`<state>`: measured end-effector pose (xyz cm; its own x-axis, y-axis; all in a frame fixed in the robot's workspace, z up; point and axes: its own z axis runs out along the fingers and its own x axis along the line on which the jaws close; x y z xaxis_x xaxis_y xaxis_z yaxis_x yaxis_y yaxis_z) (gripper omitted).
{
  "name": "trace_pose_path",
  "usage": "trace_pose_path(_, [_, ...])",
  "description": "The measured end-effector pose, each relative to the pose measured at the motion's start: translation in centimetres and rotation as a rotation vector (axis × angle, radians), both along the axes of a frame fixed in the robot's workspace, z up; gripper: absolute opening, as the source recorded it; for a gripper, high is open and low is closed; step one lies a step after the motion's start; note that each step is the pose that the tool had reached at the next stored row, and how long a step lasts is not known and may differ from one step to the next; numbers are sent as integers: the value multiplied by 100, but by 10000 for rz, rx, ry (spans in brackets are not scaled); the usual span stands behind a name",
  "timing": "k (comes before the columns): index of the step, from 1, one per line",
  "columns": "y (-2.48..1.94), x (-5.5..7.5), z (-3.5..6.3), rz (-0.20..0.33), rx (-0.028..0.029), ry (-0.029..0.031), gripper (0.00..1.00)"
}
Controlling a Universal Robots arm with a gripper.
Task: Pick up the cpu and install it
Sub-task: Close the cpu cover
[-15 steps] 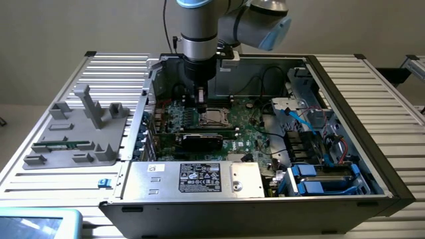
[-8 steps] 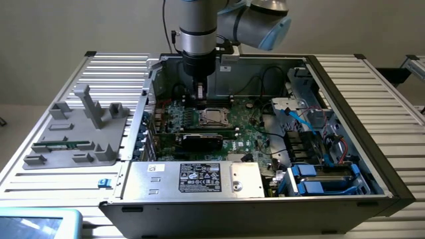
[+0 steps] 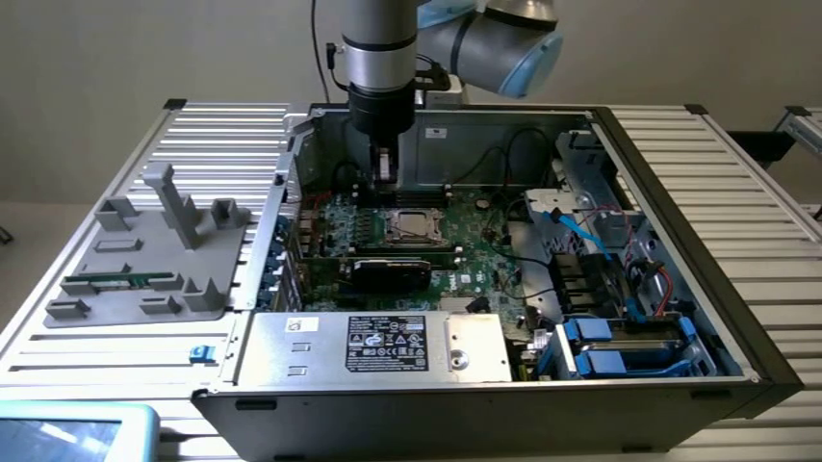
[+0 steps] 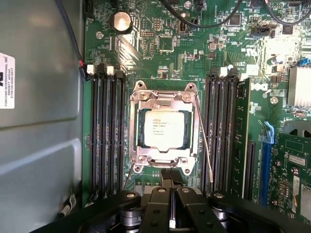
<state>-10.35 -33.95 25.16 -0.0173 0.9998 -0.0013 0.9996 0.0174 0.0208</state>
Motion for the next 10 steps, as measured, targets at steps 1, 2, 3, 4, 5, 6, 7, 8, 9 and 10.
trace_pose_path(1, [0, -4, 22, 11, -5, -1, 9])
trace_pose_path(2, [0, -9, 37, 23, -14, 0, 9])
trace_pose_path(3, [0, -16, 45, 31, -21, -3, 9])
trace_pose_path(4, [0, -23, 52, 37, -25, -5, 9])
trace_pose_path(5, [0, -29, 56, 44, -29, -10, 9])
trace_pose_path(6, [0, -35, 56, 49, -31, -16, 9])
trace_pose_path(7, [0, -39, 56, 51, -31, -22, 9])
trace_pose_path(8, [0, -40, 56, 51, -31, -22, 9])
trace_pose_path(9, [0, -40, 56, 51, -31, -23, 9])
trace_pose_path(10, [0, -40, 57, 52, -32, -23, 9])
